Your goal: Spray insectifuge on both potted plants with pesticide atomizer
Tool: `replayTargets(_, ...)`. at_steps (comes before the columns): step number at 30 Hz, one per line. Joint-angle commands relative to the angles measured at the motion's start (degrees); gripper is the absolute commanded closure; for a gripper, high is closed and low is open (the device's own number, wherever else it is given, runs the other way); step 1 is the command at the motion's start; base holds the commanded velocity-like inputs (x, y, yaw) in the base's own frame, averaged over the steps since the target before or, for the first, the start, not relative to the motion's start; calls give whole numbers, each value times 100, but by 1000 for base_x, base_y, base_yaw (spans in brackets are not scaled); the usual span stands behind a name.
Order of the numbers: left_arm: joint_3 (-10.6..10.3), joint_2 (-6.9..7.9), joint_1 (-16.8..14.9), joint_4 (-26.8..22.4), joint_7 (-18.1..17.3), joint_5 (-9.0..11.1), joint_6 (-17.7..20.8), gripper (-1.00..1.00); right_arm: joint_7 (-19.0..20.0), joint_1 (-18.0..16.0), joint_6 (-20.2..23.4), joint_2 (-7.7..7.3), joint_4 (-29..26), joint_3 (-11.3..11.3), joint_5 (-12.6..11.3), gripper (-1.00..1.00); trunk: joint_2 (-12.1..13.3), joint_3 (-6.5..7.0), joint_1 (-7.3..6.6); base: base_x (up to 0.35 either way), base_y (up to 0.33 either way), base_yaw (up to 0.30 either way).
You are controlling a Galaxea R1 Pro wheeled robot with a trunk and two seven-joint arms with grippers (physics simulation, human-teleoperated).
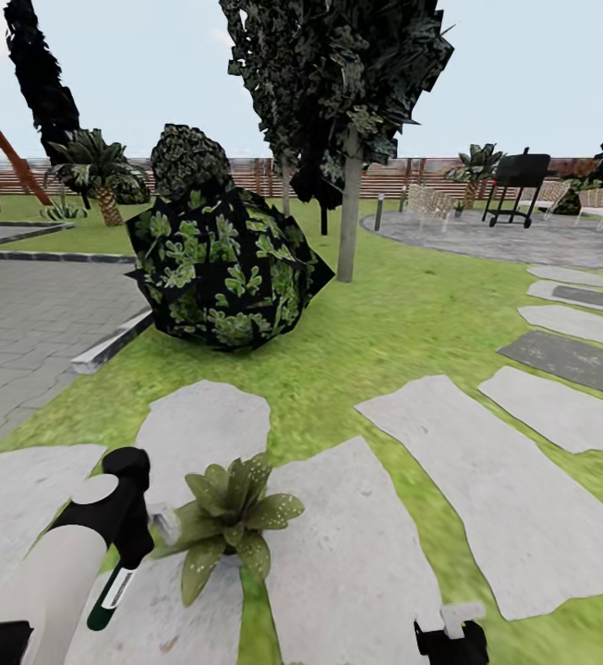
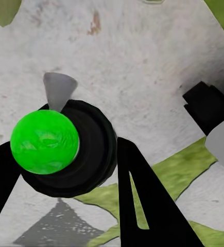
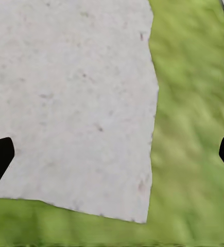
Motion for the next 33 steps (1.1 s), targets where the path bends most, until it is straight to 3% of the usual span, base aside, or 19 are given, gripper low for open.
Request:
replayTargets(1,7,-5,-2,-1,-46,-39,64,100,-45,-4,-10,-2,4,45,15,-100,-2,-5,-3,-236,188,-2)
replayTargets(9,25,-66,-2,4,-46,-32,94,100,-45,-4,-11,-2,5,45,15,-100,-2,-5,-3,-122,290,-40)
replayTargets(16,27,-51,-2,-3,-46,-24,83,100,-45,-4,-11,-2,5,45,16,-100,-2,-5,-3,198,274,-274)
replayTargets(20,15,-51,-2,4,-46,144,70,100,-45,-4,-12,-2,5,45,13,-100,-2,-5,-3,152,266,-292)
replayTargets(33,9,-68,-2,13,-46,231,70,100,-45,-4,-12,-2,5,45,13,-100,-2,-5,-3,-133,307,-293)
